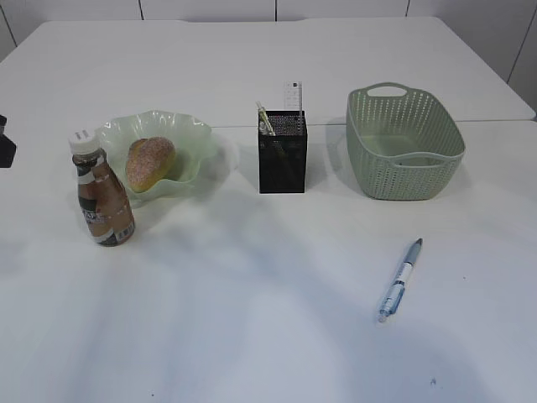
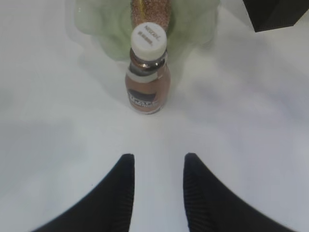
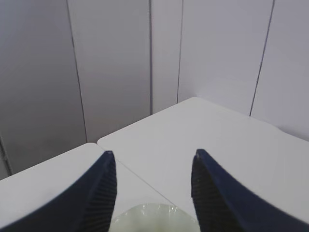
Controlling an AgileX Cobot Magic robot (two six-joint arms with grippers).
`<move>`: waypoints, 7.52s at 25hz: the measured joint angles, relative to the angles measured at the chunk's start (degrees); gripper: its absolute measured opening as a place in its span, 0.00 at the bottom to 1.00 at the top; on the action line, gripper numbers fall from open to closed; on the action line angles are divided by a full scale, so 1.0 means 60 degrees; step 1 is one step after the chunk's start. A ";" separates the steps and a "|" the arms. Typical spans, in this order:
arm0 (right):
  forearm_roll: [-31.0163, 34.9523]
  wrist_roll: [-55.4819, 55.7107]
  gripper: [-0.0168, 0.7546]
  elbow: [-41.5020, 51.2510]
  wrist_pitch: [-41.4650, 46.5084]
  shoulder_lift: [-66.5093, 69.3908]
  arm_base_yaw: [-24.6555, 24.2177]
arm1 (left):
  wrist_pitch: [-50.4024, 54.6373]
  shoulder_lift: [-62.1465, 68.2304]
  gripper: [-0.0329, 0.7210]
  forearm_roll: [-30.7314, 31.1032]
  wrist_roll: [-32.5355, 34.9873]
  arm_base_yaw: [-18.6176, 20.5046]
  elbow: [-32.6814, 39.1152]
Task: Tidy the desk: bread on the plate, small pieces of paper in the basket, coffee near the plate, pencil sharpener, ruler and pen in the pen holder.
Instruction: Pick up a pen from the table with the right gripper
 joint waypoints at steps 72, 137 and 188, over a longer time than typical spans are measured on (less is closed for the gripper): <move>-0.0053 -0.1134 0.55 1.0012 0.0874 -0.3383 0.0000 | 0.0840 0.0000 0.36 0.0024 0.0000 0.0000 0.0000; -0.0110 -0.1634 0.55 0.7377 -0.1851 -0.3825 -0.4445 | 0.0906 0.0000 0.36 -0.0034 0.0000 0.0000 0.0000; -0.0110 0.0216 0.36 0.9748 -0.8435 -0.6452 -0.4445 | 0.0966 0.0000 0.36 -0.1043 0.0000 0.0000 0.0000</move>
